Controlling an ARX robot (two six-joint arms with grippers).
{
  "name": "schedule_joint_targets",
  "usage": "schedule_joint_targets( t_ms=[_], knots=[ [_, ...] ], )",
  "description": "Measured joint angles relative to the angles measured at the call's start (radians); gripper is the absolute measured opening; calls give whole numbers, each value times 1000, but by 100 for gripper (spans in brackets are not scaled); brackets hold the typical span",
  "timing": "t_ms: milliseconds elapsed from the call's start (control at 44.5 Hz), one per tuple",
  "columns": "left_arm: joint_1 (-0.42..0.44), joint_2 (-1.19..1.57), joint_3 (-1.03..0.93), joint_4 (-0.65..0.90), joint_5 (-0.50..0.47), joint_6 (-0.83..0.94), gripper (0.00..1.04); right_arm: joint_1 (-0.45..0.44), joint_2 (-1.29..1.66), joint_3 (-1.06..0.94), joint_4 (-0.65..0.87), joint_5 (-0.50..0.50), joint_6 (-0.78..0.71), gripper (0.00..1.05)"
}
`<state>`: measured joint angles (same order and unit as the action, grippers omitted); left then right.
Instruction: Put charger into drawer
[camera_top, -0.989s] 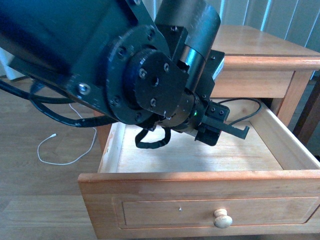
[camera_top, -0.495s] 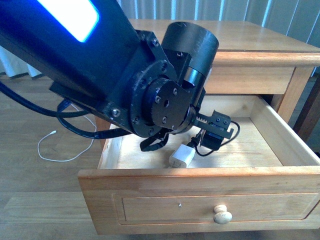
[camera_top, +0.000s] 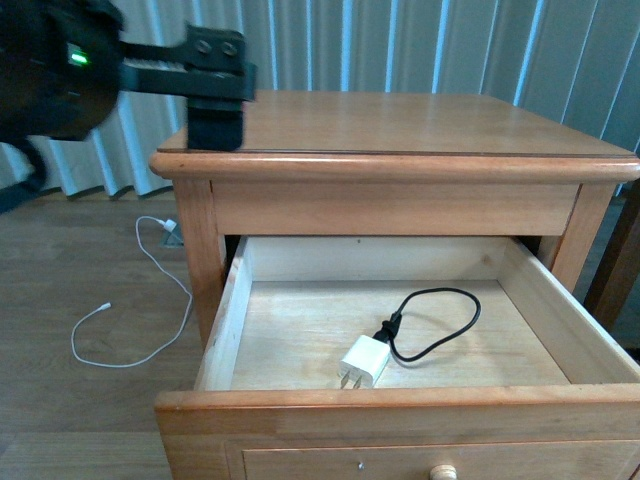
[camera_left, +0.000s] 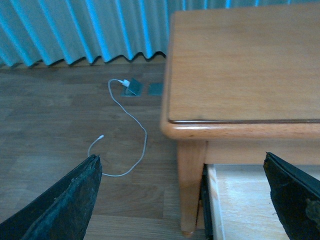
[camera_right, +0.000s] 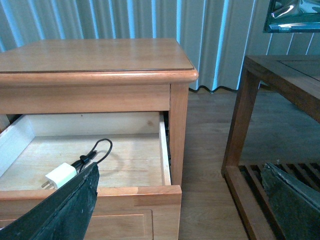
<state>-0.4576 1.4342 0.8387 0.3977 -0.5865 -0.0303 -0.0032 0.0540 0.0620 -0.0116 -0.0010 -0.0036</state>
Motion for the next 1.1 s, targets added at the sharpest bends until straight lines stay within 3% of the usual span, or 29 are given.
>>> schedule_joint_targets(
  t_ms=[247, 337, 517, 1034, 1102],
  knots=[
    [-28, -439, -247, -129, -211, -61, 99, 0, 0, 0, 0, 0, 0, 96],
    [-61, -649, -335, -270, -329, -121, 99, 0, 0, 0, 0, 0, 0, 96],
    [-114, -959, -428, -542, -470, -279, 99, 0, 0, 0, 0, 0, 0, 96],
    [-119, -999, -442, -550, -469, -336, 98, 0, 0, 0, 0, 0, 0, 96],
    [-53, -1080, -498, -465, -196, -234, 87, 0, 0, 0, 0, 0, 0, 96]
  ],
)
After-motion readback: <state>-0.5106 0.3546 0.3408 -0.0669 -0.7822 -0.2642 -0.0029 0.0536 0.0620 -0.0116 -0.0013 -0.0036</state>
